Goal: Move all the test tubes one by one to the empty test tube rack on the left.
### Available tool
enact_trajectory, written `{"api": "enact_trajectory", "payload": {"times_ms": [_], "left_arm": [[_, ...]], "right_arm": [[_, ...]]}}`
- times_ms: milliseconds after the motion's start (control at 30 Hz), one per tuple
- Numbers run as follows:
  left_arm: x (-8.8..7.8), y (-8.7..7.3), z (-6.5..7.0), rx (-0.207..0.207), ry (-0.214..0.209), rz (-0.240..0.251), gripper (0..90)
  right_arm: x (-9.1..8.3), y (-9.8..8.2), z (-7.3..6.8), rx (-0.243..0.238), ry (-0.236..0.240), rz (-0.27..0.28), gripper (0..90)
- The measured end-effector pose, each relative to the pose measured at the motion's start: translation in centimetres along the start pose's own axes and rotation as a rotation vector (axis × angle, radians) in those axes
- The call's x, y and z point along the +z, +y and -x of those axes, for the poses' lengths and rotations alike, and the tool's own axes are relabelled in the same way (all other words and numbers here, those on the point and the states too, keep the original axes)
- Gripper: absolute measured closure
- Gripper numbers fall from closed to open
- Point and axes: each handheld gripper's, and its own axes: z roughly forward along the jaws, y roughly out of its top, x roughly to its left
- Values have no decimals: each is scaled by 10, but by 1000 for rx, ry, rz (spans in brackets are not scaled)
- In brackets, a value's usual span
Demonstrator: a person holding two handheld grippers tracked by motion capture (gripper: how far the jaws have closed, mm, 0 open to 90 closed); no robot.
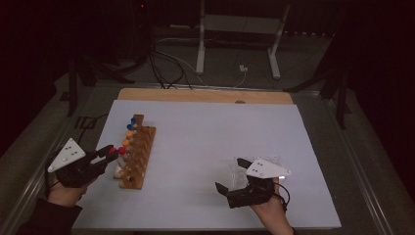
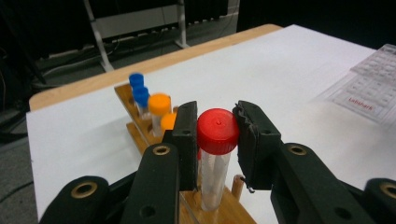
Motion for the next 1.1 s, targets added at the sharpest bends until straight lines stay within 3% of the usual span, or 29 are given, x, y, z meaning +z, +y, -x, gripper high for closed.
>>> {"api": "enact_trajectory", "payload": {"times_ms": [200, 667, 933, 1000, 1100], "left_arm": [[9, -13, -2, -18, -4, -44, 716], [16, -17, 0, 13, -4, -102, 703], [5, -1, 14, 28, -9, -49, 382], [3, 6, 21, 31, -36, -31, 318], [6, 14, 36, 51, -77, -41, 217]], "right_arm": [[-1, 0, 0, 5, 1, 3, 0], [-1, 0, 1, 9, 6, 1, 0], [-4, 0, 2, 11, 1, 8, 0], [-4, 0, 2, 11, -2, 8, 0], [-5, 0, 3, 10, -3, 8, 0]]}}
